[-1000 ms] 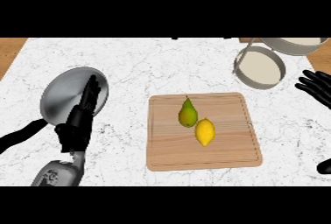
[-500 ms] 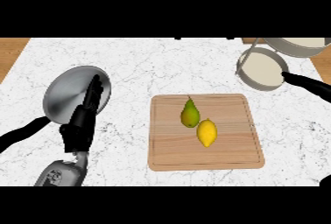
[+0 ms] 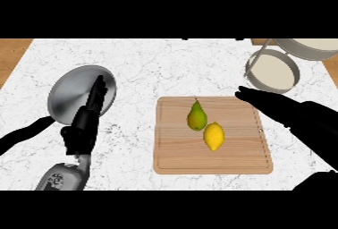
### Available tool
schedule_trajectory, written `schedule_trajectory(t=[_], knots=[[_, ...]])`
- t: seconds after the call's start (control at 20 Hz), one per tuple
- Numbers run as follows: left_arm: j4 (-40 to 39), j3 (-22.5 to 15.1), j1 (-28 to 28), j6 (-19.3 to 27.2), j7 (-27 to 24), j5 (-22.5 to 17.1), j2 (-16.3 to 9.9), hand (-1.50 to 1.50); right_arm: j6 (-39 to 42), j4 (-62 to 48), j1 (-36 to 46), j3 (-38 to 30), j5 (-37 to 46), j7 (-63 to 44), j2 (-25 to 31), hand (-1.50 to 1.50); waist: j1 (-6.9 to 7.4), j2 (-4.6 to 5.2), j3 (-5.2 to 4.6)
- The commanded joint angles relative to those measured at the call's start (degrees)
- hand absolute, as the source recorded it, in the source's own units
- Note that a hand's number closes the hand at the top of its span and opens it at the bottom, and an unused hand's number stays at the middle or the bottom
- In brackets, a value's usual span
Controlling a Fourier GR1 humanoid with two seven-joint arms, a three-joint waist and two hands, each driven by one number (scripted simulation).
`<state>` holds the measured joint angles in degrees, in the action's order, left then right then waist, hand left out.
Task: Pick the lemon from the cutting board and place it in the tiered basket
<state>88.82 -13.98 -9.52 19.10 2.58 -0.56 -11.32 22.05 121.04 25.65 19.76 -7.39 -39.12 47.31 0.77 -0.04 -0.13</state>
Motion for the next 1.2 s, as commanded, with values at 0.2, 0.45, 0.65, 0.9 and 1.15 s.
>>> schedule_trajectory(t=[0.2,0.45,0.65,0.9,1.15], knots=[[3.4,-0.3,2.3,0.1,1.7,2.4,0.9,0.0,5.6,2.0,5.5,5.4,-1.0,-16.7,-7.6,-1.5,-0.36,-0.11,0.08],[-2.2,2.0,-2.4,-0.3,1.2,2.1,2.6,0.0,8.3,-4.9,9.1,7.7,1.2,-17.9,-10.8,-1.5,-0.58,0.09,0.08],[-4.0,2.5,-2.7,0.1,-0.6,3.0,3.7,0.0,9.1,-3.5,8.9,9.0,2.5,-20.8,-11.2,-1.5,-0.74,0.03,0.07],[0.6,4.0,-1.1,-3.4,1.7,1.7,0.9,0.0,10.9,-3.2,1.8,7.3,9.9,-12.0,-7.7,-1.5,-0.72,-0.02,0.14],[0.5,5.6,0.4,-5.1,0.7,1.3,0.5,0.0,13.2,-4.5,6.3,8.3,11.4,-17.7,-12.7,-1.5,-0.48,-0.02,0.09]])
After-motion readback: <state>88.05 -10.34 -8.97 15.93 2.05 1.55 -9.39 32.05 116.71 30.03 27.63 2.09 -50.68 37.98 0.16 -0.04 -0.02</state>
